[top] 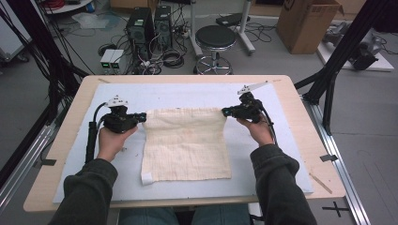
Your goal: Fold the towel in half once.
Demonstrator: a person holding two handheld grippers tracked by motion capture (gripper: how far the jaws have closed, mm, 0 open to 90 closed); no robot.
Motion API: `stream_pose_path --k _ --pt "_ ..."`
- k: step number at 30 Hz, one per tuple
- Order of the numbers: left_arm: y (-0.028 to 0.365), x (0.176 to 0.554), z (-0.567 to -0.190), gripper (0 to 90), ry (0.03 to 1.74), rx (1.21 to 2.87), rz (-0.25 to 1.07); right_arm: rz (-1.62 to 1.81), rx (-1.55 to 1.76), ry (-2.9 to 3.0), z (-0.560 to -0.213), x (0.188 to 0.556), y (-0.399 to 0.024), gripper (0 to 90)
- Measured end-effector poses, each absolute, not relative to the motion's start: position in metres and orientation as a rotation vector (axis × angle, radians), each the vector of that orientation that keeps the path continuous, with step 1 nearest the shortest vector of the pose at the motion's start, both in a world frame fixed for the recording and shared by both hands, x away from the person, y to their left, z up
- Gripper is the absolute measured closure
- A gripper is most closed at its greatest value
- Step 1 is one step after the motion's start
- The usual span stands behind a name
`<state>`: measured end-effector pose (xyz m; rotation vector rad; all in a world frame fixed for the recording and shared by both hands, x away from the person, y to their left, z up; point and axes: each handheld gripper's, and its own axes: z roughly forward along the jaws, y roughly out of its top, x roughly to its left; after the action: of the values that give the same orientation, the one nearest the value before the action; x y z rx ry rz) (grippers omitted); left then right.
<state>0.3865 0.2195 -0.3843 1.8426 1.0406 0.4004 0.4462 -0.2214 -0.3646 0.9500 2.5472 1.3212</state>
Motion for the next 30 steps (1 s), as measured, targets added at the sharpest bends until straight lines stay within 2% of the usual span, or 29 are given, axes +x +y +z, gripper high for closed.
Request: stream_pose_path --k 30 --pt "0.223 0.35 -0.393 87.6 0.968 1.882 0.361 1.362 0.88 2.581 -0.372 0.416 -0.228 86.7"
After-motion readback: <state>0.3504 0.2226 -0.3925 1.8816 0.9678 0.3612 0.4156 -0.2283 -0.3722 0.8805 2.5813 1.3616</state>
